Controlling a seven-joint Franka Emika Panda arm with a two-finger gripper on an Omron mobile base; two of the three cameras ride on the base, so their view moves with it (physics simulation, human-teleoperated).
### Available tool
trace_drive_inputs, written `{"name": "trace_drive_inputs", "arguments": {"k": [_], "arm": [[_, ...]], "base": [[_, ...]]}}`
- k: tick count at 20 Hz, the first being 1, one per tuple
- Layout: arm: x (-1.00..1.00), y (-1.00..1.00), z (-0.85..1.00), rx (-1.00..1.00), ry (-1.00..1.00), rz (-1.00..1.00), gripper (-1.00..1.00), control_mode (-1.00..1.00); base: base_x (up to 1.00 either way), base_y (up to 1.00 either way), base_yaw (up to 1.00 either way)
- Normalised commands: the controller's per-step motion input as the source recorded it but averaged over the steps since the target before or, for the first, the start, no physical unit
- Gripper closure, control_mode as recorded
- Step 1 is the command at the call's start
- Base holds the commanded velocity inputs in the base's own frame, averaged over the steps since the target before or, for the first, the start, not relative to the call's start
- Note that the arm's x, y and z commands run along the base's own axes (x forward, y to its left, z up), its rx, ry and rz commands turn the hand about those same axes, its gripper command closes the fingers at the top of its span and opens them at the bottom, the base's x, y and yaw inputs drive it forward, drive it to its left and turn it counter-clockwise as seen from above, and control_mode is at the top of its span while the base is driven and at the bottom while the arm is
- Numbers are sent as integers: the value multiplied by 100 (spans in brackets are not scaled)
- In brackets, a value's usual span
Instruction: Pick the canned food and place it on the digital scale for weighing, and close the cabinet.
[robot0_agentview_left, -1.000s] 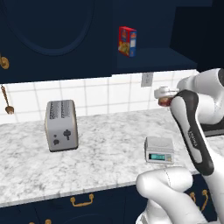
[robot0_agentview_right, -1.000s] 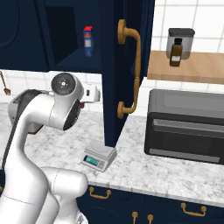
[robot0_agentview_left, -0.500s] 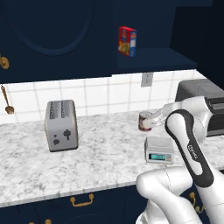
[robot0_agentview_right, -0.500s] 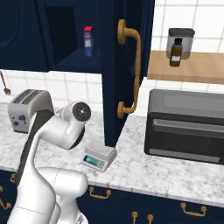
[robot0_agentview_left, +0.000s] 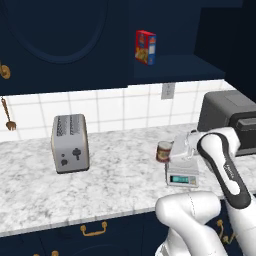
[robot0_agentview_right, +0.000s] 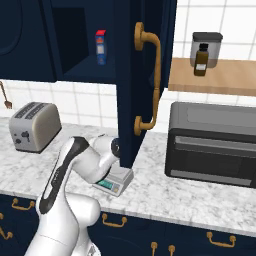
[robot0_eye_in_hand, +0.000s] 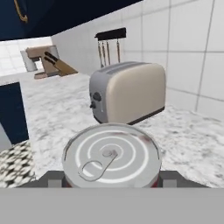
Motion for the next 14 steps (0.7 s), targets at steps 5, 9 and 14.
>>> {"name": "trace_drive_inputs", "arguments": {"k": [5,9,14], "arm": [[7,-51,-1,7,-2,17,100,-100],[0,-53,-15,5,-11,15,100,-100],[1,-18,-26,0,-5,6,100,-100]], "base": [[0,0,0],[0,0,0],[0,0,0]]}}
